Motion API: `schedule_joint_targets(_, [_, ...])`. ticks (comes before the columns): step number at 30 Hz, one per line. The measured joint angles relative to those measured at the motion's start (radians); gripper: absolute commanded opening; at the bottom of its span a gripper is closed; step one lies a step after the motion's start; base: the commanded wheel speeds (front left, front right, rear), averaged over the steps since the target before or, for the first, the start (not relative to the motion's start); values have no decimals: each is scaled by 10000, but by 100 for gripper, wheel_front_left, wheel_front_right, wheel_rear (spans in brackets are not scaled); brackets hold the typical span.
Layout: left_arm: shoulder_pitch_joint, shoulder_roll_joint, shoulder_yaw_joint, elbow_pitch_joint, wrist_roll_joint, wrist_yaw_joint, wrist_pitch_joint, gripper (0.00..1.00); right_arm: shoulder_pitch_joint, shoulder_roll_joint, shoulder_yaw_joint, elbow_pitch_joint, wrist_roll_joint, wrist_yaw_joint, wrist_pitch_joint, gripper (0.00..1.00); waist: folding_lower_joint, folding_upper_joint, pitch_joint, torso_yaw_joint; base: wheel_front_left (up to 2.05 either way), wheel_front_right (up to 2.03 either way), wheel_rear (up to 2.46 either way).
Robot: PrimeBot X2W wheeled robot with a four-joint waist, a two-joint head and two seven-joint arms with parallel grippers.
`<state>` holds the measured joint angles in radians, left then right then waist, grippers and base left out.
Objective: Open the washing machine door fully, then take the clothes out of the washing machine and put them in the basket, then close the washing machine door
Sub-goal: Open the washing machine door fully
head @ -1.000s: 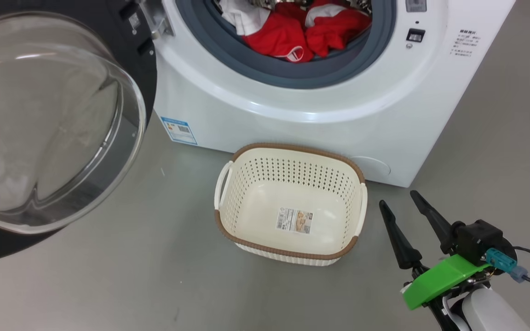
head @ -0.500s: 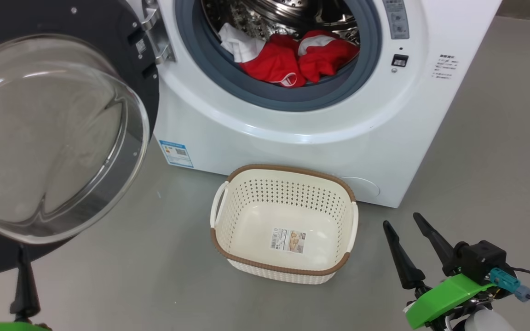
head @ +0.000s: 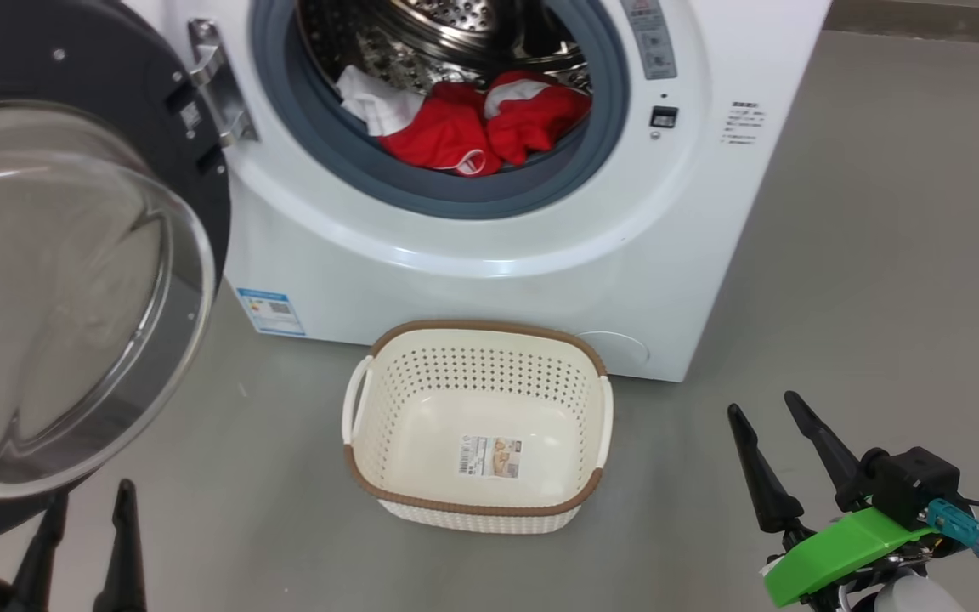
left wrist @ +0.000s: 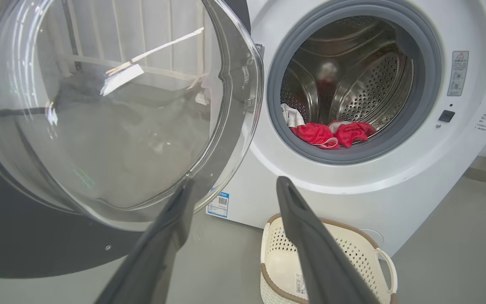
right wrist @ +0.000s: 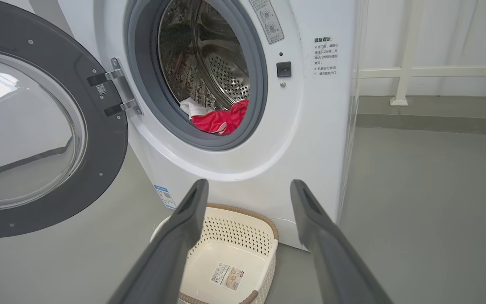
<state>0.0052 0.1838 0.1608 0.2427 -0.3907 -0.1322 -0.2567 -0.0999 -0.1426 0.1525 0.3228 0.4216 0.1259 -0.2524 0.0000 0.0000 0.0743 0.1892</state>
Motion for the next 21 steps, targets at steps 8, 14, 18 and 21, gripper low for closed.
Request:
schedule_joint_targets(8, [296,17,-798,-355,-119,0,0,100,182,21,-155,-65,0,-2,0,100,0,1,-38,-665,0,0,0])
schedule_joint_targets(14, [340,136,-1172,-688,-230,0,0,100,182,33,-222,-142,-2,-2,0,100,0,0,24,-1126,0,0,0])
schedule_joint_targets(18, [360,186,-1363,-826,-247,0,0,100,182,61,-345,-192,-4,-2,0,100,0,0,78,-1408,0,0,0])
schedule_joint_targets(21, [372,199,-1455,-930,-251,0,-2,100,182,96,-403,-234,-4,-2,0,100,0,0,109,-1617,0,0,0])
